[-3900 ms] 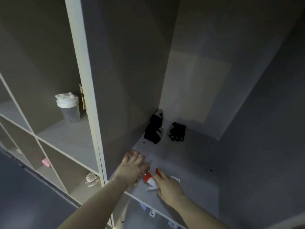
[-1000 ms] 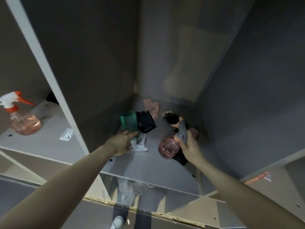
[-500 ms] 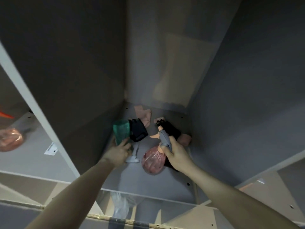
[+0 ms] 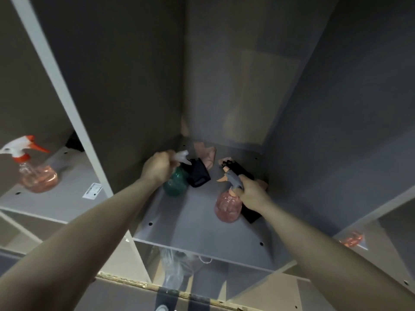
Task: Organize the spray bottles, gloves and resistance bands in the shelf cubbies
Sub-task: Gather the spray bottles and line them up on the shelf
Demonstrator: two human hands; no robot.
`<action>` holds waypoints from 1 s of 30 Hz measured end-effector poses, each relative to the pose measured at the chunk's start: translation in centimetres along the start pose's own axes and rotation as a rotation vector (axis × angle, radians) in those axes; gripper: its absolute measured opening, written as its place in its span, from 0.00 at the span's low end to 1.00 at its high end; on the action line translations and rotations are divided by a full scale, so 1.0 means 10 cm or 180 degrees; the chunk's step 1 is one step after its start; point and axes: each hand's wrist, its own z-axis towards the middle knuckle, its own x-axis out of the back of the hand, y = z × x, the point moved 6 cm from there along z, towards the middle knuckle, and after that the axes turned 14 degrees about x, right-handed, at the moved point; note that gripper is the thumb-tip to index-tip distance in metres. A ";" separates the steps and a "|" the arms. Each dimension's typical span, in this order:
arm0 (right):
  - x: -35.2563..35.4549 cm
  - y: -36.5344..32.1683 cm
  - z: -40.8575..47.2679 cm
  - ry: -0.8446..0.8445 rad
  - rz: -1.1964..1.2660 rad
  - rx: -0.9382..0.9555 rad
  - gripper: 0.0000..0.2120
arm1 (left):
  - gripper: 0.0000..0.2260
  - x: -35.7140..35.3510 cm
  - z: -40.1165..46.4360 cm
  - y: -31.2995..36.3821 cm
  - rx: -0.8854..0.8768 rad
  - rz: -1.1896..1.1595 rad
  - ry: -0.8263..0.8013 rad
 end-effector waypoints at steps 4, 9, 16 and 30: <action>0.09 -0.04 -0.01 0.0126 0.0245 0.0046 0.15 | 0.06 -0.08 -0.13 0.13 -0.0248 0.0153 -0.0578; 0.19 -0.15 -0.22 0.0488 0.0501 0.0220 0.32 | 0.13 -0.16 -0.34 0.16 -0.0252 0.0415 -0.0651; 0.39 -0.21 -1.02 0.0593 0.1232 0.0323 0.31 | 0.19 0.04 -0.92 0.76 -0.0973 -0.0256 -0.0522; 0.91 0.74 -2.74 0.0927 0.0838 -0.0386 0.31 | 0.14 -1.03 -2.60 1.82 -0.1793 -0.0590 -0.2169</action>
